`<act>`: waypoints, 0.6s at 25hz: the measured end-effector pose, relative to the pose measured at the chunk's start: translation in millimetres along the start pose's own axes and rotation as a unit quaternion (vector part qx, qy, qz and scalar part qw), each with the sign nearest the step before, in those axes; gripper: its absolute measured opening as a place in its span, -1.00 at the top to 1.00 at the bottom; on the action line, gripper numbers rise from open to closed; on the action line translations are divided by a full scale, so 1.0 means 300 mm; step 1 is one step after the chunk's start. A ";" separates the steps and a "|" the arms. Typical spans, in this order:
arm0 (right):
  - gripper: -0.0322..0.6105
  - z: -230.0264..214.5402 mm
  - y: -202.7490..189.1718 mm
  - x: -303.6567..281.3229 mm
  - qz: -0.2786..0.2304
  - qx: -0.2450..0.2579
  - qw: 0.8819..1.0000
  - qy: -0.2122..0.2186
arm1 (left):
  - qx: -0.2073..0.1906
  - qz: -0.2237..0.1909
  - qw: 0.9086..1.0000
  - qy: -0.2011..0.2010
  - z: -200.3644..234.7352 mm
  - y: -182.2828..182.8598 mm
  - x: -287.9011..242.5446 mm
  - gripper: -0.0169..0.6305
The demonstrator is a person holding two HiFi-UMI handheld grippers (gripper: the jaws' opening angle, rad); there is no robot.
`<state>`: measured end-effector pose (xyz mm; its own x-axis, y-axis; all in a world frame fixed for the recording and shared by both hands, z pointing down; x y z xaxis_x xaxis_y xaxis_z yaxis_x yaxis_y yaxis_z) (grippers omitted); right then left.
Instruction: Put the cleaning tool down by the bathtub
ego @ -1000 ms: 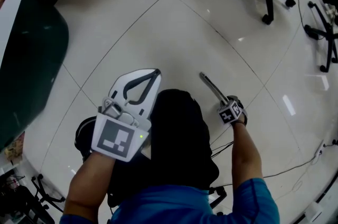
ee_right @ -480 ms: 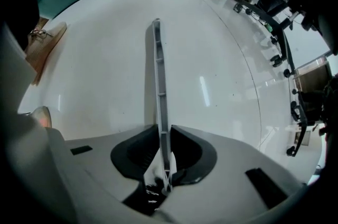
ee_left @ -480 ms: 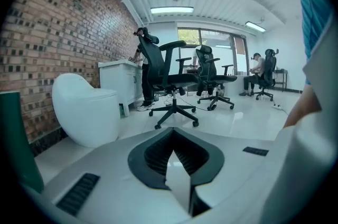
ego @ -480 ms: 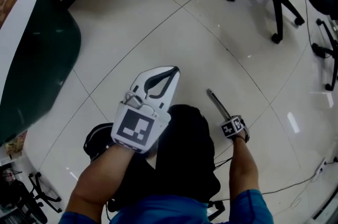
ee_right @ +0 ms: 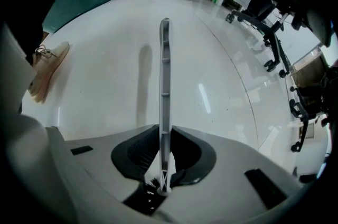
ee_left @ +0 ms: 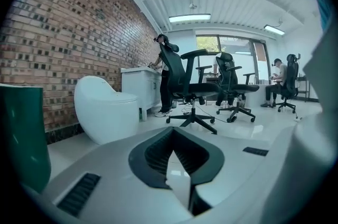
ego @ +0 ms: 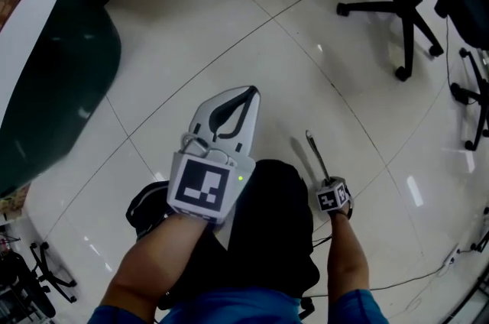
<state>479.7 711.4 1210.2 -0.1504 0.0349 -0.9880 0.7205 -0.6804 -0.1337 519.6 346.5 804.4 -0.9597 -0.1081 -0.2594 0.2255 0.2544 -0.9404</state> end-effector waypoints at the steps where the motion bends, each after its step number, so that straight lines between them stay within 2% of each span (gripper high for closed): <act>1: 0.66 0.004 0.001 0.015 -0.001 0.001 1.000 -0.003 | 0.001 -0.001 1.000 0.000 0.005 0.000 -0.001 0.94; 8: 0.66 0.041 -0.099 0.050 0.031 -0.027 0.999 -0.004 | 0.004 -0.011 1.000 -0.010 0.018 0.025 0.001 0.94; 13: 0.67 0.049 -0.080 0.097 0.024 -0.049 0.998 -0.020 | -0.020 -0.012 1.000 -0.013 0.029 -0.001 -0.015 0.94; 15: 0.67 0.056 -0.067 0.136 0.022 -0.056 0.998 -0.027 | -0.015 -0.013 1.000 -0.013 0.050 -0.011 -0.017 0.94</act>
<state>447.8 714.1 1173.9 -0.1514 -0.0353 -0.9878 0.7975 -0.5948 -0.1010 526.3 331.8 805.5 -0.9603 -0.1395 -0.2415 0.1958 0.2794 -0.9400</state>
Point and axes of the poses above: the fingertips, and each gripper's own axes: x backward along the fingers, z to its left, y out of its top, the point moved 4 cm from there along x, backward along the fingers, and after that the axes turned 14 degrees about -x, right-handed, at the moved point
